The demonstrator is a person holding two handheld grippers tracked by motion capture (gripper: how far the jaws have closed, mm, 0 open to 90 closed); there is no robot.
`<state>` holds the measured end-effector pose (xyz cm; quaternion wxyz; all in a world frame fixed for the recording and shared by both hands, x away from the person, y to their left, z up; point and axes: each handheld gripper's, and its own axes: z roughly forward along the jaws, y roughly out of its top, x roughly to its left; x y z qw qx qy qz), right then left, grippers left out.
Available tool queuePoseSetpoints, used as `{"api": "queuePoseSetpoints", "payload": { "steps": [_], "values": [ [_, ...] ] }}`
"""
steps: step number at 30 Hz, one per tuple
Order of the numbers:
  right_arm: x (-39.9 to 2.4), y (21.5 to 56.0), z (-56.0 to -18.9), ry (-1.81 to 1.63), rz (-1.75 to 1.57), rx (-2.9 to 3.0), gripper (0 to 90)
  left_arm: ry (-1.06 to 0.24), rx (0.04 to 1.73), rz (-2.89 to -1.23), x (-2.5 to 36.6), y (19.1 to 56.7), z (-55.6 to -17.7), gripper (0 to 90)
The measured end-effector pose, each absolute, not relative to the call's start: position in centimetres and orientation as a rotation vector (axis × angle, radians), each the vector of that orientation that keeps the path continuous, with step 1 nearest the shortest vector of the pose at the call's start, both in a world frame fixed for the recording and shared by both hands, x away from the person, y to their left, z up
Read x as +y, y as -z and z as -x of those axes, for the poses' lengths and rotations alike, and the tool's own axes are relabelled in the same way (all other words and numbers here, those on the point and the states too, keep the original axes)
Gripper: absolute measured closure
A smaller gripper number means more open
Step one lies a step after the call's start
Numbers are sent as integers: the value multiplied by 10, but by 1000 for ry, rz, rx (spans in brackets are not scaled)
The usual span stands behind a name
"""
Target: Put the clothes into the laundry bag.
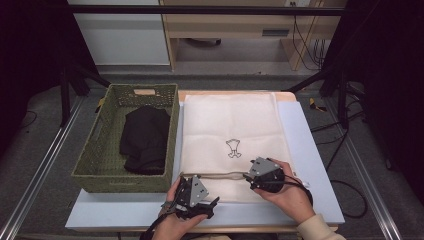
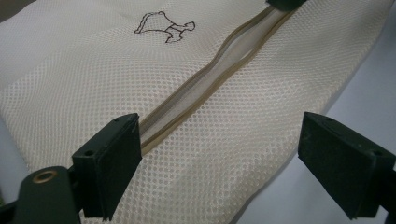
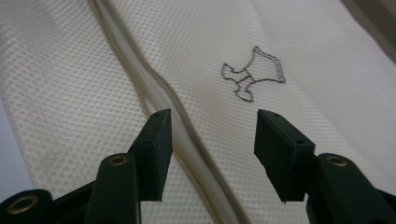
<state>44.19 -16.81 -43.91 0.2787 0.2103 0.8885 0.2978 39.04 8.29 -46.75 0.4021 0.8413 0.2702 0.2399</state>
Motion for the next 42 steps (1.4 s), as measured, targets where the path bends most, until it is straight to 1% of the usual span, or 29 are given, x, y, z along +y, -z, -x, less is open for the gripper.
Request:
{"api": "queuePoseSetpoints", "payload": {
  "steps": [1, 6, 9, 10, 11, 12, 13, 14, 16, 17, 18, 19, 20, 21, 24, 28, 30, 31, 37, 42],
  "values": [
    [-159, 446, -445, -769, -524, 2417, 475, -611, 682, -2126, 82, 468, -390, 153],
    [-146, 457, -450, -704, -474, 2444, 468, -613, 675, -2129, 83, 467, -388, 170],
    [-141, 461, -455, -694, -480, 2454, 496, -607, 667, -2134, 83, 467, -389, 175],
    [-140, 461, -457, -682, -483, 2453, 519, -605, 665, -2133, 83, 467, -389, 181],
    [-138, 461, -460, -683, -487, 2454, 562, -604, 668, -2124, 83, 466, -389, 205],
    [-138, 461, -460, -683, -487, 2454, 562, -604, 668, -2124, 83, 466, -389, 206],
    [-135, 461, -462, -673, -487, 2475, 597, -604, 673, -2111, 83, 465, -390, 209],
    [-135, 461, -462, -673, -487, 2475, 597, -604, 673, -2111, 83, 465, -390, 214],
    [-132, 463, -465, -662, -458, 2495, 640, -603, 671, -2118, 84, 465, -391, 218],
    [-132, 463, -465, -662, -458, 2495, 640, -603, 671, -2118, 84, 465, -391, 222],
    [-131, 462, -467, -669, -471, 2491, 763, -600, 671, -2119, 84, 465, -391, 229],
    [-131, 460, -468, -674, -483, 2501, 798, -595, 672, -2113, 81, 466, -391, 234],
    [-131, 460, -468, -674, -483, 2501, 798, -595, 672, -2113, 81, 466, -391, 235],
    [-131, 454, -469, -702, -515, 2480, 840, -598, 665, -2121, 81, 466, -391, 243],
    [-132, 446, -472, -734, -554, 2460, 851, -585, 654, -2136, 76, 469, -390, 251],
    [-128, 428, -482, -804, -625, 2401, 863, -636, 628, -2170, 71, 473, -389, 253],
    [-125, 425, -483, -814, -641, 2388, 864, -645, 625, -2175, 71, 474, -389, 257],
    [-123, 422, -484, -821, -641, 2374, 864, -606, 631, -2179, 70, 475, -388, 259],
    [-109, 402, -489, -834, -608, 2290, 865, -608, 639, -2184, 70, 477, -393, 303],
    [-109, 394, -489, -837, -599, 2267, 865, -605, 650, -2164, 71, 476, -395, 336]
  ]
}}
